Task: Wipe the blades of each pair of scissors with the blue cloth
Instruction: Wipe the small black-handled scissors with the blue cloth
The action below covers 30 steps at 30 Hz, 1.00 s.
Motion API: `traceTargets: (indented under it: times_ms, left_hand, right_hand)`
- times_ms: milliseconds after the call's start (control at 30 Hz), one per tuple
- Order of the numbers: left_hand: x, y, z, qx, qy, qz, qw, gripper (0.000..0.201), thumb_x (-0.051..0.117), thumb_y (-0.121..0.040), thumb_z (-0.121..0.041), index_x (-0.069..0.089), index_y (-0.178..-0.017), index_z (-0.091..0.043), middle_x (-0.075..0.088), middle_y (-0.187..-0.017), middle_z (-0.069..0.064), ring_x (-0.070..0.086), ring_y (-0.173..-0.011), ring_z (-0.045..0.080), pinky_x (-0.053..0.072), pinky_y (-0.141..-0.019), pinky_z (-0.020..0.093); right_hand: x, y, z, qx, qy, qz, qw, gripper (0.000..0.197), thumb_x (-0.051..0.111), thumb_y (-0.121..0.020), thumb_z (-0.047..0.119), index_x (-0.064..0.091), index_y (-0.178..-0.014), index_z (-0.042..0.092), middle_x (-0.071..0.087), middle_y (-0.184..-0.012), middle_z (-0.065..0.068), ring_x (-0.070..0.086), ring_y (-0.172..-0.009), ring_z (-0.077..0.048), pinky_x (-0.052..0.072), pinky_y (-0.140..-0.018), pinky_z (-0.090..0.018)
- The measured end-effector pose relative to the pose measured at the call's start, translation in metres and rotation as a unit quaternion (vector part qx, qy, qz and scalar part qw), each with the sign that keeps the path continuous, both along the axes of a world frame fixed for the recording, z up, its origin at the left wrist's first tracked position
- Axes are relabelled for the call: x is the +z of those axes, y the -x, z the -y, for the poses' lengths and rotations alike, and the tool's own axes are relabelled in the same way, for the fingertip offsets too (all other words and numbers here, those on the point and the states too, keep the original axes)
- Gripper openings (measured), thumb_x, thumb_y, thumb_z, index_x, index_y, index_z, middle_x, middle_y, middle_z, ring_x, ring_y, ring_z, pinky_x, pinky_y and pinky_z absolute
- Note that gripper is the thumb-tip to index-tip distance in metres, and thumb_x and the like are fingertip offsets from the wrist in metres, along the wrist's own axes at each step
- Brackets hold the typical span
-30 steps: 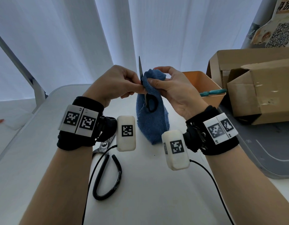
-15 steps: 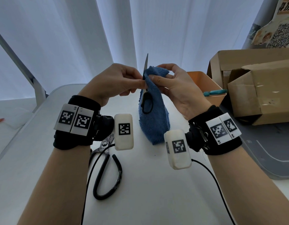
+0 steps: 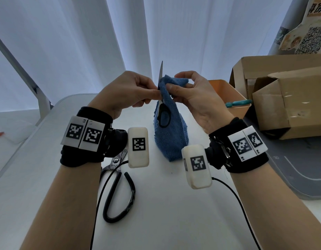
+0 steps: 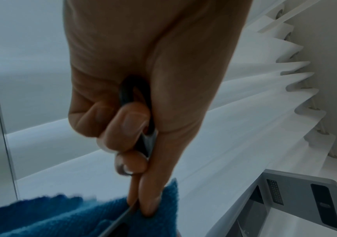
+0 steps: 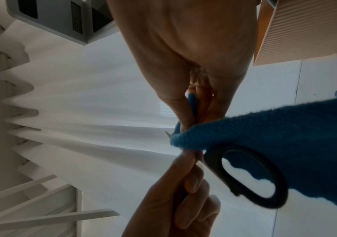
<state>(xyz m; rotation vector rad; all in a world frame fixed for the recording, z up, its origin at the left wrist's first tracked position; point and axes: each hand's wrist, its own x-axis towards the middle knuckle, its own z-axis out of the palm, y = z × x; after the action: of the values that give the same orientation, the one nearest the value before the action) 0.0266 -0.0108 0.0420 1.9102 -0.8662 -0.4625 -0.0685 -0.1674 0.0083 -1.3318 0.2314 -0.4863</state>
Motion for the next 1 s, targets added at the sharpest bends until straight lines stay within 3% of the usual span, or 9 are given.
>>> traceTargets:
  times_ms: [200, 300, 500, 733, 833, 1000]
  left_hand:
    - [-0.001, 0.000, -0.001, 0.008, -0.008, 0.003, 1.000, 0.015, 0.078, -0.082, -0.015, 0.069, -0.077, -0.004, 0.050, -0.051, -0.003, 0.039, -0.050, 0.010, 0.030, -0.045, 0.015]
    - [0.001, 0.000, -0.001, 0.004, -0.008, 0.003, 1.000, 0.015, 0.079, -0.081, -0.016, 0.070, -0.075, -0.006, 0.050, -0.052, -0.003, 0.039, -0.051, 0.010, 0.030, -0.045, 0.015]
    - [0.000, 0.000, -0.001, 0.006, -0.016, 0.011, 1.000, 0.016, 0.079, -0.082, -0.017, 0.070, -0.075, -0.005, 0.052, -0.052, -0.002, 0.039, -0.048, 0.009, 0.030, -0.044, 0.015]
    - [0.000, 0.000, -0.002, 0.007, -0.010, 0.002, 1.000, 0.016, 0.080, -0.081, -0.017, 0.070, -0.075, -0.005, 0.051, -0.052, -0.003, 0.038, -0.051, 0.011, 0.029, -0.045, 0.015]
    - [0.001, -0.004, -0.006, 0.023, -0.001, 0.007, 1.000, 0.017, 0.081, -0.080, -0.020, 0.070, -0.074, -0.009, 0.052, -0.054, -0.002, 0.040, -0.053, 0.010, 0.031, -0.046, 0.015]
    - [0.005, -0.015, -0.020, 0.053, 0.025, 0.008, 0.998, 0.020, 0.081, -0.080, -0.022, 0.067, -0.068, -0.012, 0.051, -0.056, -0.001, 0.038, -0.053, 0.012, 0.031, -0.046, 0.015]
  right_hand:
    - [-0.001, -0.002, 0.000, 0.003, -0.002, -0.009, 1.000, 0.040, 0.070, -0.087, -0.004, 0.051, -0.121, 0.005, 0.068, -0.112, -0.022, 0.069, -0.086, -0.026, 0.059, -0.081, -0.034]
    - [0.000, -0.002, 0.000, -0.008, 0.011, -0.012, 1.000, 0.040, 0.073, -0.084, -0.001, 0.052, -0.118, 0.006, 0.069, -0.105, -0.016, 0.064, -0.086, -0.025, 0.055, -0.076, -0.032]
    - [0.000, -0.002, -0.001, 0.014, 0.003, -0.012, 1.000, 0.038, 0.066, -0.088, -0.007, 0.053, -0.121, 0.007, 0.065, -0.117, -0.025, 0.069, -0.092, -0.028, 0.059, -0.085, -0.032]
    - [-0.001, -0.005, -0.001, -0.001, 0.043, -0.026, 0.999, 0.026, 0.066, -0.092, 0.002, 0.057, -0.116, 0.009, 0.066, -0.104, -0.013, 0.063, -0.086, -0.022, 0.057, -0.082, -0.032]
    - [0.001, -0.003, 0.002, -0.037, 0.031, -0.019, 0.999, 0.016, 0.058, -0.096, 0.005, 0.059, -0.111, 0.008, 0.067, -0.091, -0.007, 0.066, -0.079, -0.016, 0.057, -0.072, -0.026]
    - [-0.002, 0.001, 0.012, -0.081, 0.017, -0.010, 0.997, 0.007, 0.064, -0.095, 0.009, 0.064, -0.102, 0.007, 0.062, -0.078, 0.001, 0.060, -0.063, -0.005, 0.052, -0.065, -0.021]
